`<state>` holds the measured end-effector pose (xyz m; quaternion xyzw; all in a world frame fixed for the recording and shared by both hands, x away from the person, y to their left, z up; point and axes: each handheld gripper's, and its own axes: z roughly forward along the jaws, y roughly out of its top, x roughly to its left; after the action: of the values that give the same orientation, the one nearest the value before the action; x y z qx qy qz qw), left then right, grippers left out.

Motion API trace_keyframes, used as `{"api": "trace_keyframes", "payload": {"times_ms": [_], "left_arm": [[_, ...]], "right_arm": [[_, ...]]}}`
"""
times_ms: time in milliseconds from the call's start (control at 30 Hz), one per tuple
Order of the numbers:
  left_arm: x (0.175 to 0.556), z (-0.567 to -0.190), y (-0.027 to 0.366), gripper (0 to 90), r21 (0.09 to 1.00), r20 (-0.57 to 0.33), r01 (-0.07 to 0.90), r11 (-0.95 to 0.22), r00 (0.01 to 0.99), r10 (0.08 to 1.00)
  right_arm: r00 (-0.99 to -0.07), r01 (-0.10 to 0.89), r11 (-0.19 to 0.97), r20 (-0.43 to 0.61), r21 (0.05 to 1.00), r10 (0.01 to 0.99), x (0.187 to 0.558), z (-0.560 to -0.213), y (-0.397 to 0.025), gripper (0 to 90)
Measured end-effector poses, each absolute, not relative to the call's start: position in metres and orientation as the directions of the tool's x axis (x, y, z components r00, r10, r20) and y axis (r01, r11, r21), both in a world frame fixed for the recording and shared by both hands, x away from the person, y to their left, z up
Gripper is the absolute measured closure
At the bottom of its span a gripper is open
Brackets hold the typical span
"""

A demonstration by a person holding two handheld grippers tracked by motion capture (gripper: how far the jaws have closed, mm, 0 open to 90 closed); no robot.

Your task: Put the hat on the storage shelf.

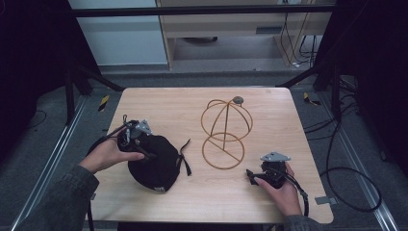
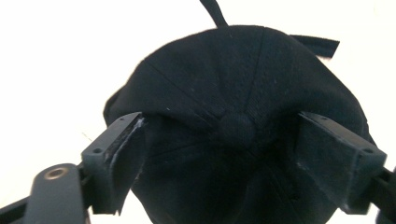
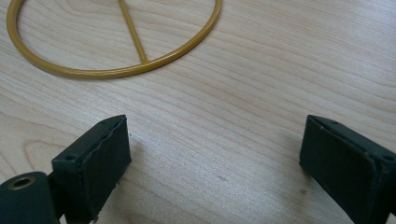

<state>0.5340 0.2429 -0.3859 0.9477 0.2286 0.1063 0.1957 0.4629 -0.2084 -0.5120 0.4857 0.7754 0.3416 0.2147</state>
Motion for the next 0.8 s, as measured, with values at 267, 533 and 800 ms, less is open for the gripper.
{"api": "trace_keyframes", "payload": {"times_ms": [267, 533, 800], "left_arm": [[0.5328, -0.391, 0.2464, 26.3, 0.449, 0.072, 0.397, -0.8, 0.877, 0.475], [0.5348, -0.3859, 0.2452, 33.1, 0.453, 0.054, 0.4, -0.797, 0.88, 0.473], [0.5399, -0.3897, 0.2431, 40.9, 0.446, 0.015, 0.421, -0.79, 0.879, 0.477]], "right_arm": [[-0.436, 0.607, 0.294, -0.001, 0.738, 0.9, 0.4629, -0.5119, -0.2084, 8.9], [-0.435, 0.607, 0.294, -0.001, 0.738, 0.9, 0.4629, -0.5119, -0.2084, 8.9], [-0.436, 0.607, 0.295, -0.001, 0.738, 0.9, 0.4629, -0.512, -0.2084, 8.8]]}}
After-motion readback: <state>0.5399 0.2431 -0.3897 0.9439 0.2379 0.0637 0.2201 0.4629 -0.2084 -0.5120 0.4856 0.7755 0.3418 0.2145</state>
